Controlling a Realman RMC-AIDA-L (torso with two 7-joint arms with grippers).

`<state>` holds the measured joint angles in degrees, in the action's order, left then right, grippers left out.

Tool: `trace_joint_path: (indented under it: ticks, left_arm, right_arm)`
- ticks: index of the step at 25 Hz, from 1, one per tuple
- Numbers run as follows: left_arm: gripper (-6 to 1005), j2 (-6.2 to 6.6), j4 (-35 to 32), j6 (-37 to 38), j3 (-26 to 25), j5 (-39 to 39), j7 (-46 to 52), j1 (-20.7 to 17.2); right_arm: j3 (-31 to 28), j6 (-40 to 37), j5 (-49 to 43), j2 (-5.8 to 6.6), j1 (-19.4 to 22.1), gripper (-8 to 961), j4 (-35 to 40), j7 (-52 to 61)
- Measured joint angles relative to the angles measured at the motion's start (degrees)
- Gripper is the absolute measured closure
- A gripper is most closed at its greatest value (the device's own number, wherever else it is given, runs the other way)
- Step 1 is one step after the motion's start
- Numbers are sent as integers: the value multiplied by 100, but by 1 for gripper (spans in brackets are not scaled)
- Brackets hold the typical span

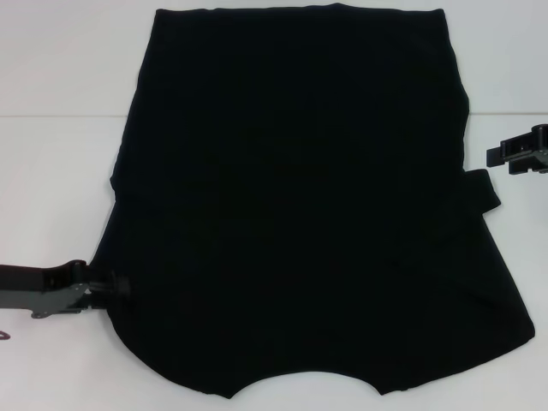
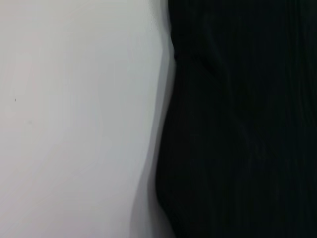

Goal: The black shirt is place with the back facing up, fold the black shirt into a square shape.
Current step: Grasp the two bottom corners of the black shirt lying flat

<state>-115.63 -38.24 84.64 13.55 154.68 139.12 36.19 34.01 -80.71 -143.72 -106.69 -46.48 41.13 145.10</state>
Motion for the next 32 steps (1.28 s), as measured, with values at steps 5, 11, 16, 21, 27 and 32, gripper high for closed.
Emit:
trace_joint_path:
  ticks: [5, 11, 16, 21, 27, 32]
  left_arm:
    - [522, -39, 1, -77, -1, -10, -4, 40]
    - [680, -50, 0, -180, 3, -17, 17, 61]
    - [887, -42, 1, -186, 7, -16, 24, 63]
    - [940, -29, 1, -68, -3, -23, -57, 63]
    - [943, 56, 0, 516, -51, -357, -434, -33]
    - [943, 67, -54, 597, -54, -439, -475, -71]
  right_arm:
    - [-6, -29, 2, 9, 8, 465, 11, 0]
    - [-32, -69, 3, 11, 8, 465, 19, 0]
    - [-44, -78, 5, 31, 25, 464, 19, 0]
    - [-44, -101, 9, 40, 47, 464, 25, 0]
    - [-6, -189, -14, 54, 88, 465, 32, 0]
    - [0, -536, -113, 147, 135, 465, 64, -56]
